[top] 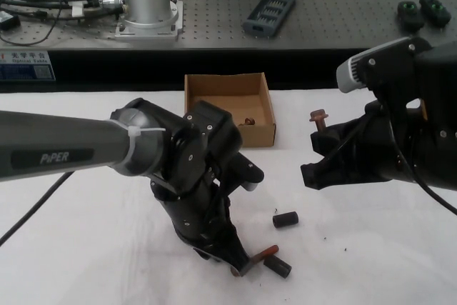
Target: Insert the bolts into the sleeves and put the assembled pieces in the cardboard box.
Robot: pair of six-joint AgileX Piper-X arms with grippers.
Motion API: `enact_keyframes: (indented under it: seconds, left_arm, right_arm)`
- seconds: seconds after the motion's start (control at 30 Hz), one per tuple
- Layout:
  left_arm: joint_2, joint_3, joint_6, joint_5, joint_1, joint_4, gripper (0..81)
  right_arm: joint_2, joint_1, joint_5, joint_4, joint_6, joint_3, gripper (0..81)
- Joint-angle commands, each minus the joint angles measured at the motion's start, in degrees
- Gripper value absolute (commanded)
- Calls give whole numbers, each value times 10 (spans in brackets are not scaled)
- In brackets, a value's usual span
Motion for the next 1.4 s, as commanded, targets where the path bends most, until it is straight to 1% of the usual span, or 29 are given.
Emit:
enact_keyframes:
  seconds: [0.0, 0.2, 0.27, 0.33, 0.4, 0.47, 0.57, 0.63, 0.73, 0.83, 0.9, 1.0, 1.17, 1.37]
  left_arm:
    - [10, -6, -12, 2, -4, 6, 2]
    - [-26, -7, -44, 79, 4, 1, 2]
    - [-50, -5, -49, 89, 10, 1, 2]
    - [-86, 4, -65, 99, 21, -2, 2]
    - [-130, 28, -80, 118, 36, -19, 2]
    - [-178, 64, -102, 136, 50, -53, 2]
    - [-255, 134, -164, 201, 71, -122, 2]
    - [-304, 186, -208, 246, 75, -187, 2]
    - [-351, 253, -240, 277, 69, -286, 2]
    - [-358, 299, -277, 317, 64, -381, 2]
    - [-354, 325, -300, 338, 64, -431, 2]
    - [-352, 360, -324, 346, 64, -490, 2]
    - [-352, 397, -327, 345, 64, -559, 2]
    - [-352, 406, -353, 336, 64, -649, 2]
  right_arm:
    - [-8, -4, -4, -10, 1, -1, 41]
    - [-8, -11, -4, -10, 1, -1, 41]
    - [-8, -24, -4, -11, 1, -1, 41]
    - [-8, -41, -20, -22, 4, -1, 41]
    - [-8, -62, -60, -57, 25, 6, 41]
    - [-2, -81, -118, -115, 66, 19, 41]
    - [14, -92, -183, -186, 127, 37, 41]
    - [30, -92, -200, -201, 148, 39, 41]
    - [55, -76, -248, -240, 191, 39, 41]
    - [73, -56, -310, -301, 229, 39, 41]
    - [80, -49, -338, -341, 248, 39, 41]
    - [85, -49, -357, -371, 272, 39, 41]
    - [84, -49, -364, -368, 275, 39, 41]
    - [84, -47, -369, -374, 275, 57, 41]
